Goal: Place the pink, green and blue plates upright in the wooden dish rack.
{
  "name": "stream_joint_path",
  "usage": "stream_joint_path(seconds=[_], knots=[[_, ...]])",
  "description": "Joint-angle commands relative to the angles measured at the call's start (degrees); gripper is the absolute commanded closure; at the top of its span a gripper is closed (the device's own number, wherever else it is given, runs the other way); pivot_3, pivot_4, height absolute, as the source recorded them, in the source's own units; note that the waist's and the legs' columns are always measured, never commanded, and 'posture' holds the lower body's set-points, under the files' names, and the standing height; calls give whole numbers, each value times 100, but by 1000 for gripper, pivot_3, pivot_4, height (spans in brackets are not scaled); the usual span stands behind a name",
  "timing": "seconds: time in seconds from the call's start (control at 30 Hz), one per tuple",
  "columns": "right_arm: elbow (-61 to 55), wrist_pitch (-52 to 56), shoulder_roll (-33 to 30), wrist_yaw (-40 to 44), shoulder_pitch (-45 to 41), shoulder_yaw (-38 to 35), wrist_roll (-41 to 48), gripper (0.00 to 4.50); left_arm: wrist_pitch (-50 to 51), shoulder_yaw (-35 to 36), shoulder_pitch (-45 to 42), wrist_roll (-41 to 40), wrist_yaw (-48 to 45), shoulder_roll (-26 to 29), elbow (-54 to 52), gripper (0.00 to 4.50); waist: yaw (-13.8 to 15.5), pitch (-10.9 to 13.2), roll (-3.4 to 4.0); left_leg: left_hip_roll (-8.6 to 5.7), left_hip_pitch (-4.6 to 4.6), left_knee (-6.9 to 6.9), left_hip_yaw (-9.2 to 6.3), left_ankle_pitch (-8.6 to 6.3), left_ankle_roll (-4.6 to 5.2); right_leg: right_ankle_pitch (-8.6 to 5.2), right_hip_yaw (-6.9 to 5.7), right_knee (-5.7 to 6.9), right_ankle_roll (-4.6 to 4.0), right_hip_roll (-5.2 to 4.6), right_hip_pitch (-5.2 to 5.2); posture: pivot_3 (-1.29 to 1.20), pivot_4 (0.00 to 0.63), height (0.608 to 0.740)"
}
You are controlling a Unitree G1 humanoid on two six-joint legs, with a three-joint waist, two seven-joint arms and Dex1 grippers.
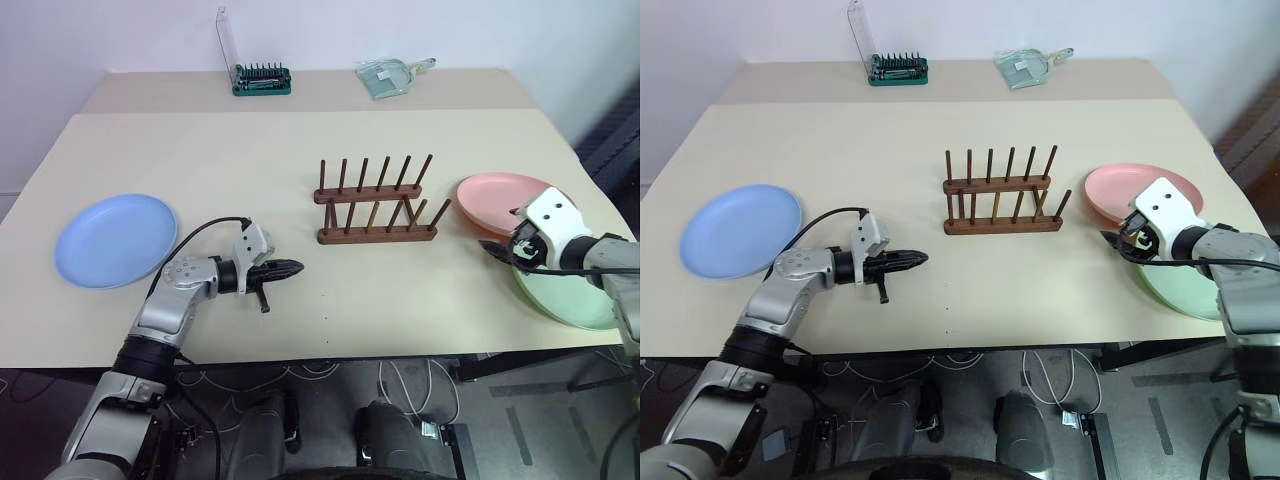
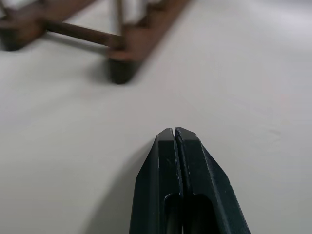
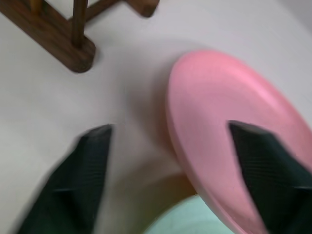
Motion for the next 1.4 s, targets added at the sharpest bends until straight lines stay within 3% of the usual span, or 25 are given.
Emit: stream_joint_path(seconds=[0.03, 0.23, 0.27, 0.33, 0.53, 1.03, 1.27, 1.4], knots=[[540, -245, -10, -30, -459, 133, -215, 673, 192, 72, 24, -262, -241, 111, -537, 4500, 12, 0, 0, -1, 0, 1, 1, 0, 0, 0, 0, -1, 0, -1, 1, 0, 150, 732], [2132, -689, 223, -81, -1528, 756, -714, 673, 471, 40, 129, -344, -95, 19, -1125, 4500, -16, 0, 0, 2, 0, 1, 3, 1, -1, 0, 0, -2, 0, 5, 1, 0, 150, 732], [2363, -765, 260, -113, -1655, 820, -796, 905, 499, 58, 129, -359, -52, -17, -1172, 4500, -20, 1, 1, 2, 0, 1, 3, 2, -1, 0, 0, -1, 1, 6, 1, 0, 150, 732], [2718, -928, 296, -149, -1817, 915, -930, 1546, 503, 75, 122, -367, 13, -67, -1222, 4500, -17, 1, 1, 2, 0, 2, 4, 2, -1, 0, 1, -1, 1, 6, 1, 0, 150, 732], [2619, -1148, 270, -133, -1723, 890, -994, 4459, 289, 198, 95, -347, 222, -178, -1070, 4500, -7, 0, 0, 2, 1, 6, 6, 2, -1, -1, 1, -2, 2, 5, 6, 0, 150, 732], [717, -1026, -7, -631, -831, 116, -951, 4459, -596, 95, 3, -77, 76, -363, -206, 4500, 0, 0, 1, 3, 5, 4, 5, 2, -2, -1, 1, -2, 2, 3, 8, 0, 150, 732], [-1538, -461, 238, -305, -999, -981, 571, 4459, -868, 574, -232, -312, 159, -394, 322, 4500, -22, 8, 16, 5, -1, 2, 4, 3, -4, -1, 3, 3, 1, 5, -4, 0, 150, 732], [-2180, 758, 974, -573, -1773, -1362, 2349, 4459, -846, 743, -336, -409, 115, -389, 368, 4500, -9, 7, 10, 6, 0, 3, 0, 3, -3, 0, 2, 2, 1, 4, 0, 0, 150, 732]])
